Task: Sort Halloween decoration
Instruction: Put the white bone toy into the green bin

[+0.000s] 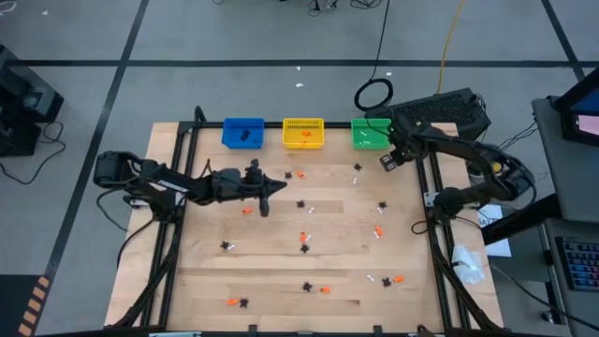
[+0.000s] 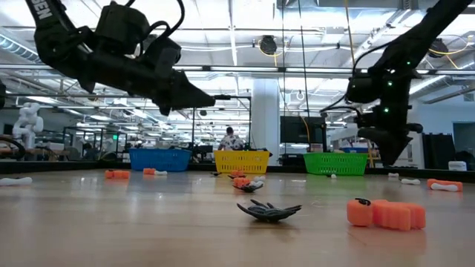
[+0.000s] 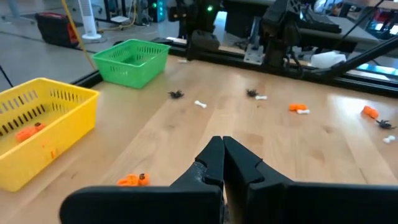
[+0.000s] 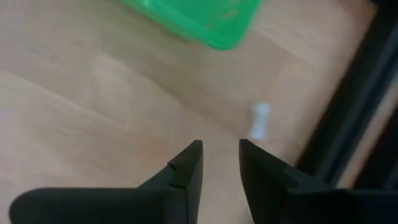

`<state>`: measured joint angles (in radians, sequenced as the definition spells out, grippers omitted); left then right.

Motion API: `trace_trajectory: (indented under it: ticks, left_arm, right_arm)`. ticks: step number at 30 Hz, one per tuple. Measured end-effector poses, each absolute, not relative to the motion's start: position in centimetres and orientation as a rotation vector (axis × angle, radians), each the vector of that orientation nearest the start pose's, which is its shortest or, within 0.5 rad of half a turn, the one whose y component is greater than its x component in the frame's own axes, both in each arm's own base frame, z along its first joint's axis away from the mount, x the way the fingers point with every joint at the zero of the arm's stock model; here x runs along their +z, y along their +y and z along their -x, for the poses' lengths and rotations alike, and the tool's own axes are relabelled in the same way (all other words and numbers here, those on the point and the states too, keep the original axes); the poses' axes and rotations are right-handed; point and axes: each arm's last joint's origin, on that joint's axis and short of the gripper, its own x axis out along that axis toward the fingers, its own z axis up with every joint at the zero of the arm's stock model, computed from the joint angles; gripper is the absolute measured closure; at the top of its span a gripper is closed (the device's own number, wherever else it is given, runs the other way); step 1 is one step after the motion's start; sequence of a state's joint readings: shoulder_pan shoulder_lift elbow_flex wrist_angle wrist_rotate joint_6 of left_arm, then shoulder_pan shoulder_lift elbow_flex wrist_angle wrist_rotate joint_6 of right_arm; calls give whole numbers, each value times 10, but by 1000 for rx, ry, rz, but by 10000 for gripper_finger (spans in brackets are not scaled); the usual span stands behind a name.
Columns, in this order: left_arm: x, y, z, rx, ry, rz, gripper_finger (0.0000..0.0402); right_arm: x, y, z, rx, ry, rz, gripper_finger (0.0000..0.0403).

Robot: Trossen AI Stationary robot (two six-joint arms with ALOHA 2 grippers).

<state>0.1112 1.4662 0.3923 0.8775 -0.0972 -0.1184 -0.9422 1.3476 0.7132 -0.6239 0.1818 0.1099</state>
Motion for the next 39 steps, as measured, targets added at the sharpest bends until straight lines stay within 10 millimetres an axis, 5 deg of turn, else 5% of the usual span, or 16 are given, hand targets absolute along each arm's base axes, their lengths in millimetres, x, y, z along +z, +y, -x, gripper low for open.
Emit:
trace_trajectory:
  ticks: [9, 16, 24, 32, 39]
  left_arm:
    - [161, 26, -255, 212, 181, 115, 401]
    - [161, 23, -256, 203, 182, 113, 401]
    - [161, 23, -256, 205, 182, 112, 401]
    - [161, 24, -256, 216, 181, 111, 401]
    - [161, 24, -256, 216, 181, 109, 401]
  right_arm:
    - [171, -192, -133, -1224, 1054, -654, 307]
    - [167, -175, -133, -1151, 1225, -636, 311]
    - [181, -163, -140, -1232, 1351, -533, 389]
    - [213, -201, -148, -1209, 1343, -416, 401]
    - [209, -240, -149, -1261, 1461, -529, 402]
